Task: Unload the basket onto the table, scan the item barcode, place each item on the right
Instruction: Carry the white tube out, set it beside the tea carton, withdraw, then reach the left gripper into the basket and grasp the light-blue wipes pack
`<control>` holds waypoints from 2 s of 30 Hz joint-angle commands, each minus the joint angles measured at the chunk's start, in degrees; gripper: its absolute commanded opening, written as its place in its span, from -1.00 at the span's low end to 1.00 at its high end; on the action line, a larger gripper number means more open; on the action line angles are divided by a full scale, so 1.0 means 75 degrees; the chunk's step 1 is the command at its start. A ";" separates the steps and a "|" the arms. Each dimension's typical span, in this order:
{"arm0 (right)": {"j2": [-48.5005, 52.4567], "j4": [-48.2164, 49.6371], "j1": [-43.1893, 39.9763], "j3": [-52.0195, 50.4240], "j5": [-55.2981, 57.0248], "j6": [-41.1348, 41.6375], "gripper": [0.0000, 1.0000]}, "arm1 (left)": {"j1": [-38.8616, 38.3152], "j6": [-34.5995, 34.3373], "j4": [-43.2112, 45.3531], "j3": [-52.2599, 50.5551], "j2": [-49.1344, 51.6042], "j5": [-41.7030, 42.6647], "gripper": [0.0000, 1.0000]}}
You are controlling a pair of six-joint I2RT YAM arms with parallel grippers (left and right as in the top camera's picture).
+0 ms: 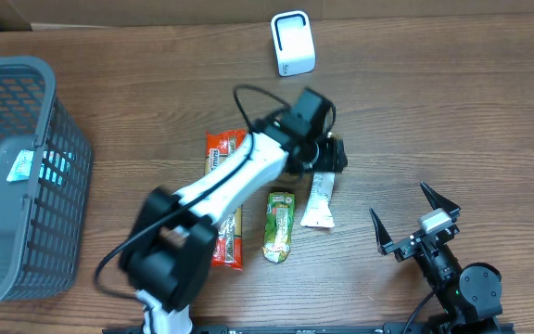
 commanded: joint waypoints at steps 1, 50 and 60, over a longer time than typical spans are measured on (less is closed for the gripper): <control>-0.0090 0.0032 0.0041 -0.0079 0.0052 0.0055 1.00 | 0.0635 0.0854 -0.0548 0.1180 -0.1445 -0.0119 0.35; -0.0090 0.0032 0.0041 -0.0079 0.0052 0.0052 1.00 | 1.0147 0.1475 -0.2620 0.2833 -0.0350 -0.2014 0.79; -0.0090 0.0032 0.0041 -0.0079 0.0050 0.0052 1.00 | 0.9635 0.0286 -0.2512 0.2833 0.1282 -0.3147 0.99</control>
